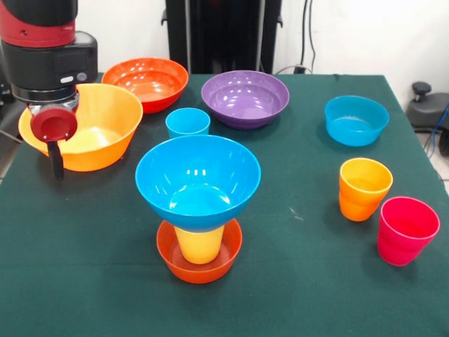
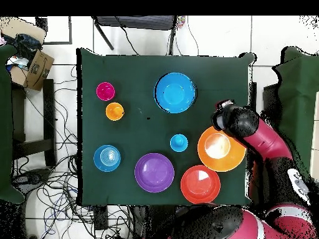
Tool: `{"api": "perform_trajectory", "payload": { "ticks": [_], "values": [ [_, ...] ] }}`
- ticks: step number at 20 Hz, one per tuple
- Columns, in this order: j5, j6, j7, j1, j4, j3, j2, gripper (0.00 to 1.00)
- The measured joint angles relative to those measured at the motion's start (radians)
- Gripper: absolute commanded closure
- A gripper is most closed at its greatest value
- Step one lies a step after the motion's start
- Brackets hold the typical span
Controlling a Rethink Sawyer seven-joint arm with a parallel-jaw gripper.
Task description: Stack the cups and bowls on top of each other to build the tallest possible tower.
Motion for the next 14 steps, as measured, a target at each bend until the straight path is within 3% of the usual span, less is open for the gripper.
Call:
{"api": "perform_trajectory", "payload": {
  "ticks": [3, 4, 14],
  "values": [
    [0.0, -0.005, 0.0, 0.005, 0.005, 0.0, 0.0, 0.0],
    [0.0, -0.005, 0.0, 0.009, 0.007, 0.0, 0.0, 1.0],
    [0.0, -0.005, 0.0, 0.018, 0.008, 0.0, 0.001, 1.0]
  ]
}}
